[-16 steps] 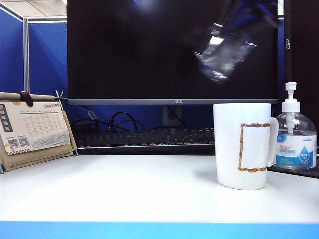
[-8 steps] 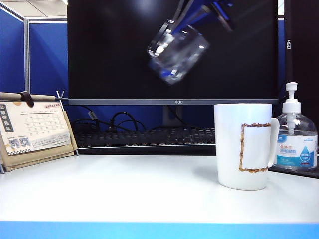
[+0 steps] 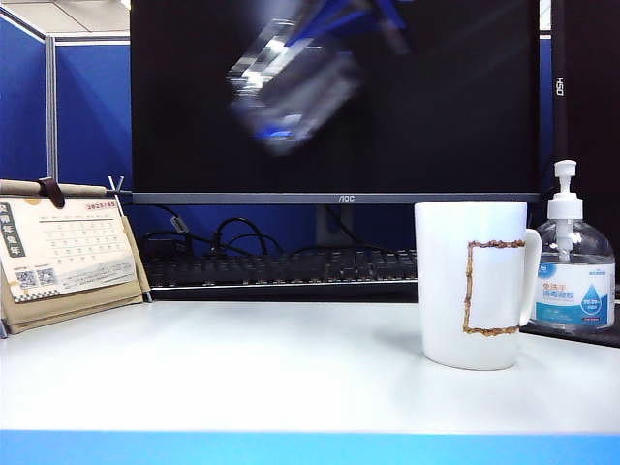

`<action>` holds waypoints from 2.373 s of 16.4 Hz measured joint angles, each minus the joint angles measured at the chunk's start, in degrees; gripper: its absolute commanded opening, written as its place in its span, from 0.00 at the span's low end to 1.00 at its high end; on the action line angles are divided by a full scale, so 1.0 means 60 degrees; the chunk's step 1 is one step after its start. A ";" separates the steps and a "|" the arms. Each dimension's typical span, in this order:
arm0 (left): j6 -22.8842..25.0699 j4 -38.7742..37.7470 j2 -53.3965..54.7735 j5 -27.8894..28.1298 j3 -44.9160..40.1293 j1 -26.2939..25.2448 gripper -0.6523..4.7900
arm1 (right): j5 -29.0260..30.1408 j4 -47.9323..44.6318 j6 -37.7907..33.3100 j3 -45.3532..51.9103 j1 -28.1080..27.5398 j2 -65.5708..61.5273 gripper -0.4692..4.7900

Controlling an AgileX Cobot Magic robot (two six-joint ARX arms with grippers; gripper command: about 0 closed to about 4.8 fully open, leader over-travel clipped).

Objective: Swap the positions of the transparent plastic cup and the white ceramic cup.

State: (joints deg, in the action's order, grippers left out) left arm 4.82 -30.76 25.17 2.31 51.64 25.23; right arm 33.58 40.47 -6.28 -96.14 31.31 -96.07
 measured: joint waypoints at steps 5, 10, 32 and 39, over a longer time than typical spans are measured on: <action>-0.0313 -0.0820 -0.1096 0.0233 -0.1027 0.0004 0.56 | -0.0823 -0.0127 0.0025 0.0007 0.1559 -0.1461 0.08; -0.0321 -0.1053 -0.1086 -0.0117 -0.1566 0.0004 0.56 | -0.0918 -0.0623 0.0033 0.0004 0.1909 -0.2171 0.08; -0.0313 -0.1089 -0.1086 -0.1038 -0.2080 0.0004 0.56 | -0.1898 0.4007 0.1552 -0.3446 0.2266 -0.4364 0.08; -0.0313 -0.1166 -0.1089 -0.1038 -0.2084 0.0004 0.56 | -0.1592 0.4047 0.1519 -0.4277 0.2685 -0.5257 0.08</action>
State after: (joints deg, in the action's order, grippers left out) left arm 2.94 -37.76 18.63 -3.92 39.13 25.26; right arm 24.03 64.75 2.83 -121.80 47.42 -127.61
